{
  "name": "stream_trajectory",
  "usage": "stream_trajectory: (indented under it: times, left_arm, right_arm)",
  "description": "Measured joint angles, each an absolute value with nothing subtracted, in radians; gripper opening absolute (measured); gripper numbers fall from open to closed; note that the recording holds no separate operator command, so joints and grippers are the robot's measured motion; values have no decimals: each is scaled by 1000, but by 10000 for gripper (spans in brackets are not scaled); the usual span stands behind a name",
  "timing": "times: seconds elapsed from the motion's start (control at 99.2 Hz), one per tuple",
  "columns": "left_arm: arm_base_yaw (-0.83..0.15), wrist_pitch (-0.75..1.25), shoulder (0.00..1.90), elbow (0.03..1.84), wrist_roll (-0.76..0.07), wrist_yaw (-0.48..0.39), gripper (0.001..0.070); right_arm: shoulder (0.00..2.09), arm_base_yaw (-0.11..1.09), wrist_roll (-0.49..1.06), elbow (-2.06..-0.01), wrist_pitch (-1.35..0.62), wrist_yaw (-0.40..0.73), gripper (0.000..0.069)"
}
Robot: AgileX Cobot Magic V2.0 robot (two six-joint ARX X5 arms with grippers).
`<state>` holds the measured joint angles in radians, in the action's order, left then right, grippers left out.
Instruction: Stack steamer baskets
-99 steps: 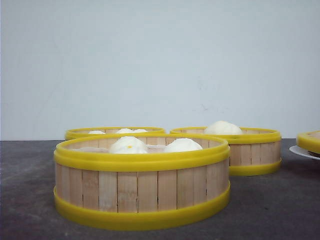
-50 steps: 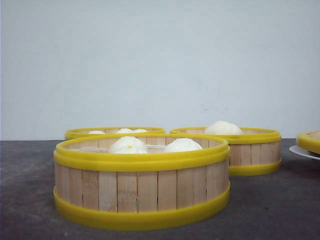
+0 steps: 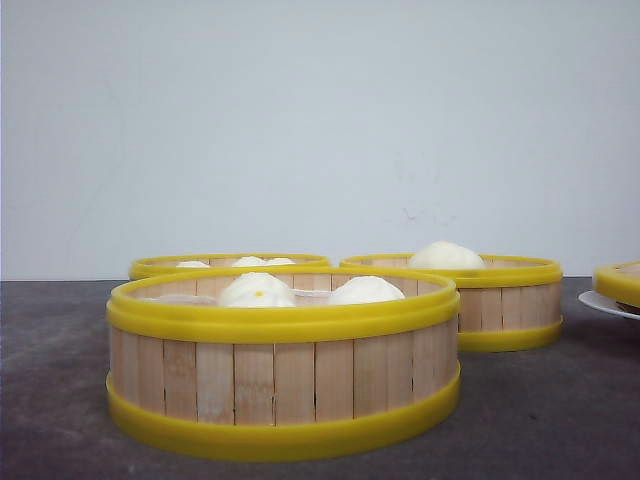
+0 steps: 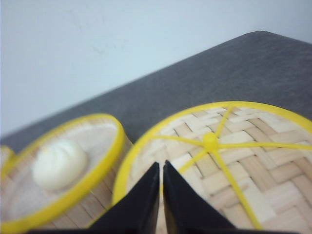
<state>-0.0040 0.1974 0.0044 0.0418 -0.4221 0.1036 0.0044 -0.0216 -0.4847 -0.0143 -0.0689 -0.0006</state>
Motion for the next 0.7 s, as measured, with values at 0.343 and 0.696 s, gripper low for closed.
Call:
stream_trajectory:
  times: [0.343, 0.696]
  left_arm:
    - [-4, 199, 126, 285, -488, 99, 24]
    - [-4, 292, 469, 658, -403, -10, 29]
  right_arm:
    - [184, -22, -638, -262, -107, 1, 9]
    - [527, -22, -300, -753, -382, -6, 9]
